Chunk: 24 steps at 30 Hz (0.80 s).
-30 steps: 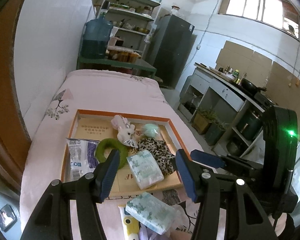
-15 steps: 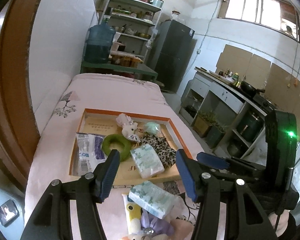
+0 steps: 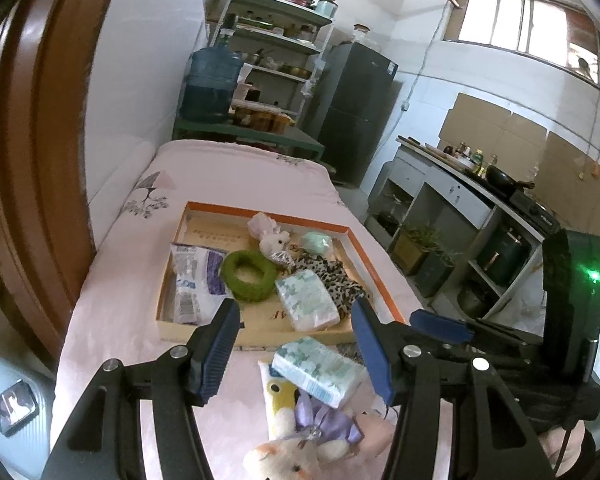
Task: Organize soft objects
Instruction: 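Move both tools back toward the remaining soft items beside the tray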
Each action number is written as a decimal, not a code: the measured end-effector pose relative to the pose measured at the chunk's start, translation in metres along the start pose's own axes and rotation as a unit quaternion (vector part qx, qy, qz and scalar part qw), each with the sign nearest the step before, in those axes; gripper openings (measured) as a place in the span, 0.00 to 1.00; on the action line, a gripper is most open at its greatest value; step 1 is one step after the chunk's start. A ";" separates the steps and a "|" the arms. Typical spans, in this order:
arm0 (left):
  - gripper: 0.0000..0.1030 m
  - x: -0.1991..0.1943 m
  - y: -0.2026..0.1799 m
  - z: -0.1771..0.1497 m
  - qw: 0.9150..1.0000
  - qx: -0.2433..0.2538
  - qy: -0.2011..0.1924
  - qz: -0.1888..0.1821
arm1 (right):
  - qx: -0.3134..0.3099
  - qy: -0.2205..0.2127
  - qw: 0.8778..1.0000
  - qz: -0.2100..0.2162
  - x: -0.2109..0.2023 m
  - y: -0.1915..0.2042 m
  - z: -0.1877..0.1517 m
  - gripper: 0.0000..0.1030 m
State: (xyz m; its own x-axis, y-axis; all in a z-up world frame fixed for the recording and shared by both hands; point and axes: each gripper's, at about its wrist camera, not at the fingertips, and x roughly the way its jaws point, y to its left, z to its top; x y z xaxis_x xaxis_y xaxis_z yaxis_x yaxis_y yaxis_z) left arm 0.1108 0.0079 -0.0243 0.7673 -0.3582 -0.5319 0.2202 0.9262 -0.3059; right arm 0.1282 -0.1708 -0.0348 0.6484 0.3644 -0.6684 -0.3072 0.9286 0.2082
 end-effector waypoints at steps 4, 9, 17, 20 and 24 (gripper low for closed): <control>0.56 -0.005 0.009 -0.007 1.000 -0.010 -0.002 0.003 | 0.004 0.008 1.000 -0.005 -0.001 -0.002 -0.009 0.51; 0.56 -0.008 0.021 -0.016 1.000 -0.027 -0.002 0.005 | 0.010 0.018 1.000 -0.007 0.000 -0.004 -0.021 0.51; 0.56 -0.010 0.028 -0.029 0.999 -0.035 0.000 0.006 | 0.017 0.039 0.999 -0.003 0.004 -0.005 -0.040 0.51; 0.56 -0.009 0.029 -0.035 0.999 -0.035 0.005 0.001 | 0.019 0.047 0.999 -0.003 0.005 -0.004 -0.047 0.51; 0.56 -0.007 0.030 -0.045 0.999 -0.031 0.013 -0.009 | 0.021 0.057 0.998 0.000 0.008 -0.002 -0.056 0.51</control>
State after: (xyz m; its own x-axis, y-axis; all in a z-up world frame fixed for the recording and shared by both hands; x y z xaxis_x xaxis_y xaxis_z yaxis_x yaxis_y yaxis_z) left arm 0.0849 0.0326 -0.0652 0.7475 -0.3786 -0.5458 0.1962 0.9108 -0.3632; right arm 0.0953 -0.1738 -0.0804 0.5648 0.3564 -0.7443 -0.2755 0.9316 0.2370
